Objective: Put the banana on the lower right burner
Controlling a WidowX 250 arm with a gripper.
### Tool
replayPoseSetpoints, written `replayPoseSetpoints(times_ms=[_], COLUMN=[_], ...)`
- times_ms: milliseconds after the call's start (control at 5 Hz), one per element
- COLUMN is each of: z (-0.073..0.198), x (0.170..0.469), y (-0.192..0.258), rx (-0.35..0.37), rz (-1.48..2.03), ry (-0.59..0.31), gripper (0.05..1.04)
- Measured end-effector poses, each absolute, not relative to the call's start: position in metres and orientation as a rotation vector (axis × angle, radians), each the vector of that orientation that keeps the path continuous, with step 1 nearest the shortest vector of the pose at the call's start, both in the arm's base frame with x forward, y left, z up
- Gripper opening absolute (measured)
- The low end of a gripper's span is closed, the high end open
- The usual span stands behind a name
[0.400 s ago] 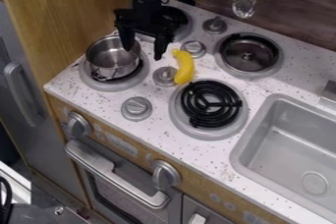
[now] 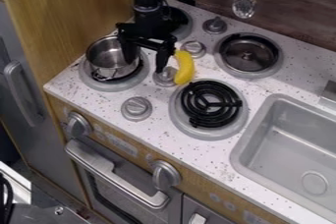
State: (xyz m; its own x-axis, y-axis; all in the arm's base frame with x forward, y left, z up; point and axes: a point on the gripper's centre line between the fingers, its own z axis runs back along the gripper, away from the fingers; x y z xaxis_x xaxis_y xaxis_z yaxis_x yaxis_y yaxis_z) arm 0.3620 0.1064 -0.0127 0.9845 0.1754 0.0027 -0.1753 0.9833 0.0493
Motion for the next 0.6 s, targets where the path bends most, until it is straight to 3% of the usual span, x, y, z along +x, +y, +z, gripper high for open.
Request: replayPoseSetpoints(times_ms=[200, 600], z=[-0.008, -0.04], x=[0.387, 0.426], y=[0.074, 0.048], rx=[0.0, -0.009], rz=[0.139, 0.251], ry=[-0.039, 0.009], gripper=[0.998, 0.998])
